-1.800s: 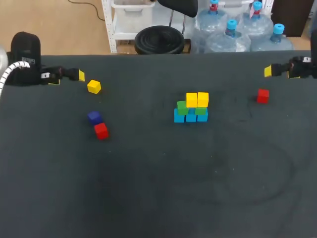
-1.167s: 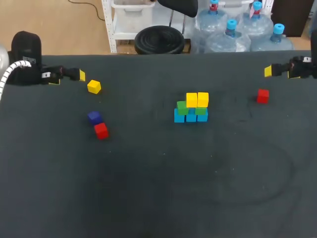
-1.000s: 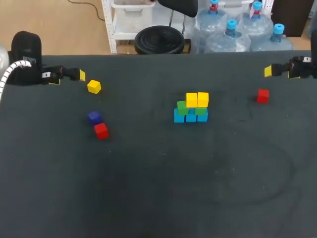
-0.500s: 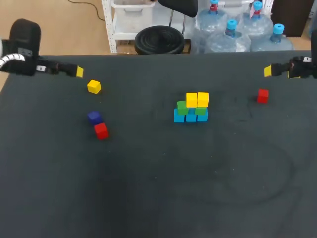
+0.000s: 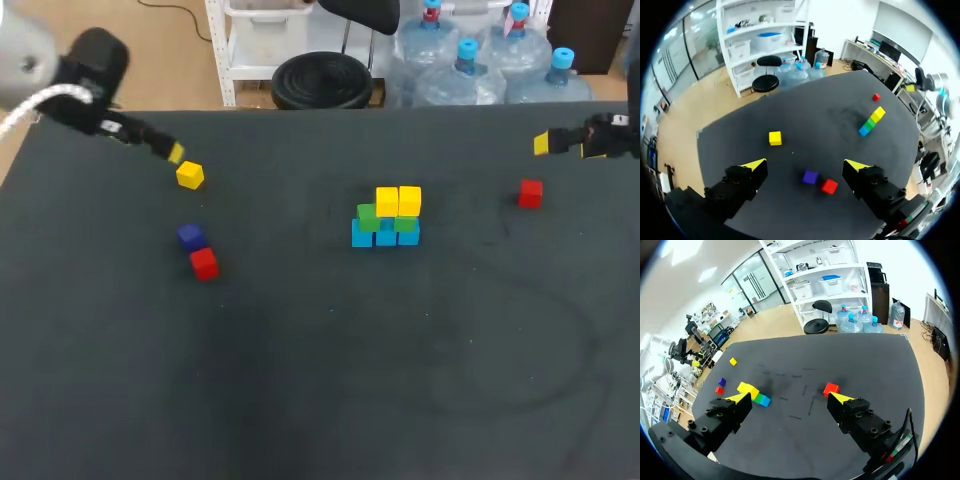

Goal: Place the blue cubes, place green cubes on the blue cubes, place the yellow cubes on the green cubes, then place the red cubes on the yellow cubes, and place purple cube on the red cubes.

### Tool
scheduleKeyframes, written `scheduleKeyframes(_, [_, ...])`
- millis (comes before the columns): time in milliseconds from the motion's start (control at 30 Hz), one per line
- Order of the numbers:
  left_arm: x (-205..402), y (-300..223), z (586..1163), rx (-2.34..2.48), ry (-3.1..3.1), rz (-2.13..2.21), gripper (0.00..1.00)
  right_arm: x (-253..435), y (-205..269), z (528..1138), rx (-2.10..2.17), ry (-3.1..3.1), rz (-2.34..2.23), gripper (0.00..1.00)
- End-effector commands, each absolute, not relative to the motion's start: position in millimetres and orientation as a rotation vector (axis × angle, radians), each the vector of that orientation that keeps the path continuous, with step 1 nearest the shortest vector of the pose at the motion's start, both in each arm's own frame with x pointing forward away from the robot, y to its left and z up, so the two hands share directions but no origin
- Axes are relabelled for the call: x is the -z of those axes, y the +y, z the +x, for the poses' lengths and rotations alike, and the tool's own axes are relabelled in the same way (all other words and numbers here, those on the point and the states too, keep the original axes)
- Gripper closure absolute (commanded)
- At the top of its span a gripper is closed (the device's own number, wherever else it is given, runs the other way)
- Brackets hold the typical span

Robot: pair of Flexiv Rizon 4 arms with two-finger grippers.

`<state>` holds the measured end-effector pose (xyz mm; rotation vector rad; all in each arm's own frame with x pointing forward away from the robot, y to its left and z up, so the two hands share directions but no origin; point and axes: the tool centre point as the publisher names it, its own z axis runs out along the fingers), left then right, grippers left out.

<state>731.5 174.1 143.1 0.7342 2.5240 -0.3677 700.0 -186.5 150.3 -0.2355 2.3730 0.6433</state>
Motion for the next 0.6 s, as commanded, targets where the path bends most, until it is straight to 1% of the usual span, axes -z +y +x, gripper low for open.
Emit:
scheduleKeyframes(33, [-99,144,778,0.281,2.718,0.778,0.0,-150,-186,700,-0.643,2.373,-0.235,0.0])
scheduleKeyframes(333, [-53,147,814,0.192,2.777,0.793,0.0,-150,-186,700,-0.643,2.373,-0.235,0.0])
scheduleKeyframes(600, [-28,155,842,0.14,2.83,0.749,0.0,-150,-186,700,-0.643,2.373,-0.235,0.0])
